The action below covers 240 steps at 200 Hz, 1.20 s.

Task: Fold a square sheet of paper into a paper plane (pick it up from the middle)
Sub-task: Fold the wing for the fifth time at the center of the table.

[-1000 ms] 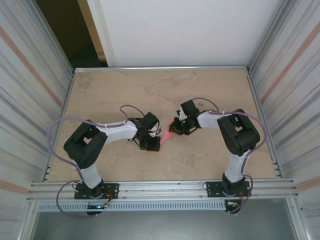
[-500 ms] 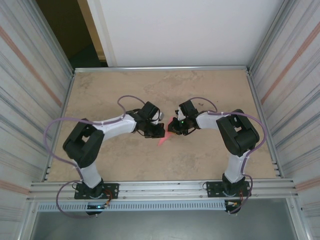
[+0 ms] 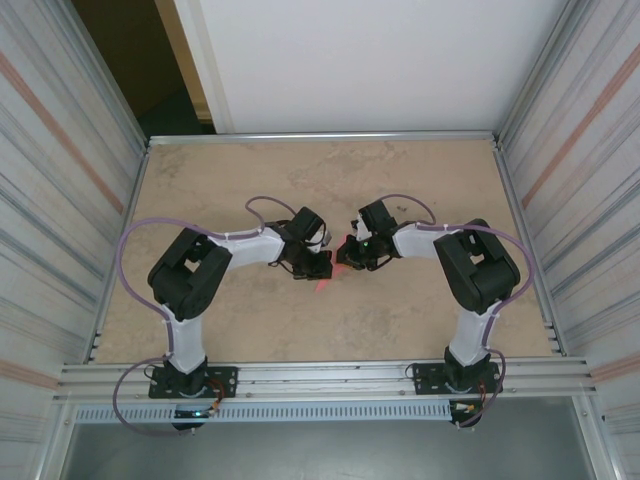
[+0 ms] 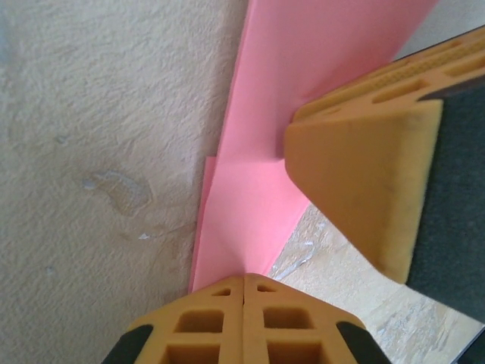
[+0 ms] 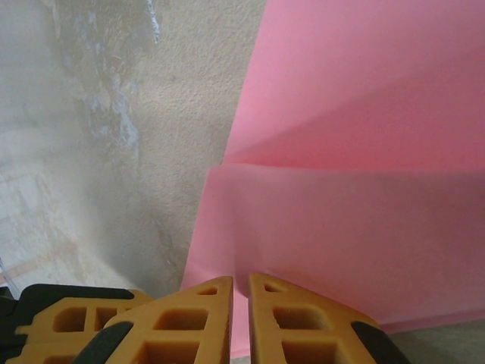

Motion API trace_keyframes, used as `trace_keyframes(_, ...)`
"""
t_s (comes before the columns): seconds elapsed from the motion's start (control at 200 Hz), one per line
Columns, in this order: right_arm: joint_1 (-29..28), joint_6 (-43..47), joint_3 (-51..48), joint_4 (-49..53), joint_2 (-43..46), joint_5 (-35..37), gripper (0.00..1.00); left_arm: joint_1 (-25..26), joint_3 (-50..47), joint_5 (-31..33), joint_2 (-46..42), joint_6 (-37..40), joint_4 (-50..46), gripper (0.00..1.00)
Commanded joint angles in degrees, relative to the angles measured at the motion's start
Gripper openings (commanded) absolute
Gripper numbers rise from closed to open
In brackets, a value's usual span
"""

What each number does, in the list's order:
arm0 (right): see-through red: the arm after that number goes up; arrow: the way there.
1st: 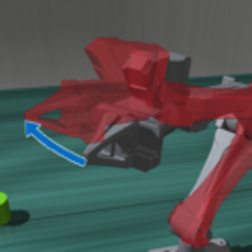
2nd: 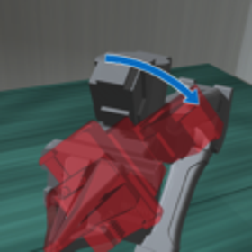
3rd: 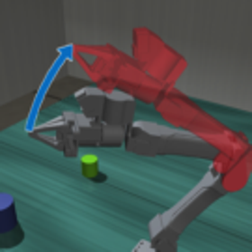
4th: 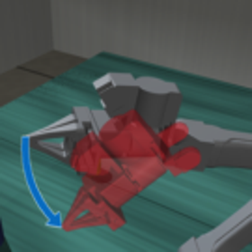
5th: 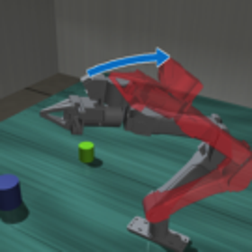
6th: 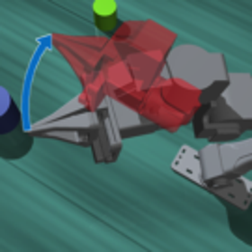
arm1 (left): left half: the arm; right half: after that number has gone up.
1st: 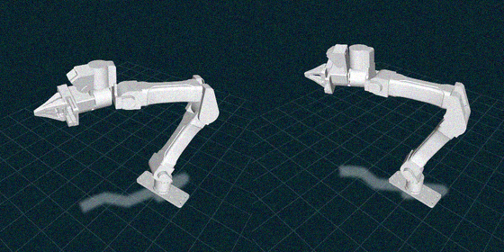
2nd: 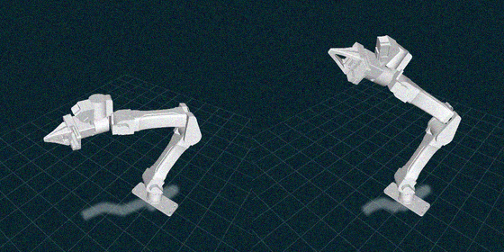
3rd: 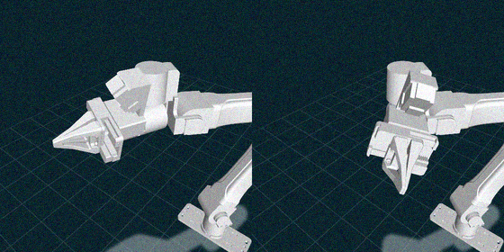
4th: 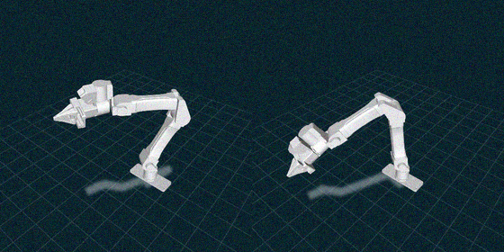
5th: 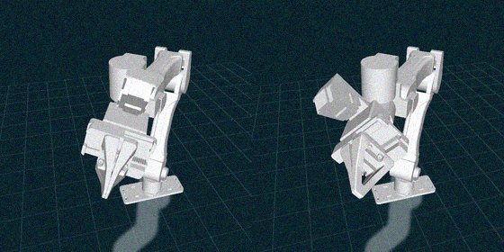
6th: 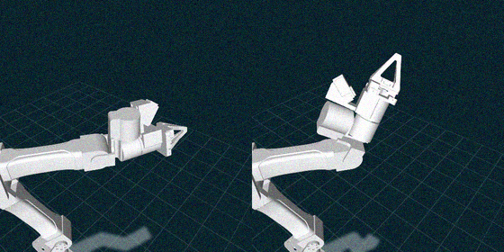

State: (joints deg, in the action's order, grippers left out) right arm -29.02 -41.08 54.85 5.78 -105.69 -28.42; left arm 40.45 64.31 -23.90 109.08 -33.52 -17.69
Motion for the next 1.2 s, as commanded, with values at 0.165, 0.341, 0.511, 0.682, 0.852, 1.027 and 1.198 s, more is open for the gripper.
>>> trace_keyframes(0.165, 2.9, 5.0, 3.2, 6.1, 1.1, 3.6, 0.13, 0.0, -3.0, 2.5, 1.1, -1.1, -3.0, 0.02)
trace_keyframes(0.341, 3.3, 6.5, 4.4, 7.2, -0.4, 3.7, 0.13, 0.0, -2.8, 2.3, 1.2, -1.1, -3.1, 0.02)
trace_keyframes(0.511, 3.6, 7.0, 5.4, 8.9, -0.7, 5.6, 0.13, 0.0, -3.0, 2.3, 1.4, -1.2, -3.2, 0.02)
trace_keyframes(0.682, 4.1, 7.0, 5.0, 9.0, -1.5, 6.5, 0.12, 0.2, -3.1, 2.2, 1.3, -1.4, -3.2, 0.02)
trace_keyframes(0.852, 4.7, 6.7, 3.4, 7.7, -2.5, 5.9, 0.12, 0.2, -3.0, 2.1, 0.5, -1.5, -3.3, 0.02)
trace_keyframes(1.027, 5.1, 7.3, 1.2, 6.3, -3.3, 4.6, 0.12, 0.2, -1.0, 0.2, -3.2, -0.1, -0.5, 0.05)
trace_keyframes(1.198, 4.8, 8.1, -0.1, 4.6, -2.6, 2.0, 0.12, 0.1, 1.7, -1.1, -4.1, 0.4, 4.6, 0.09)
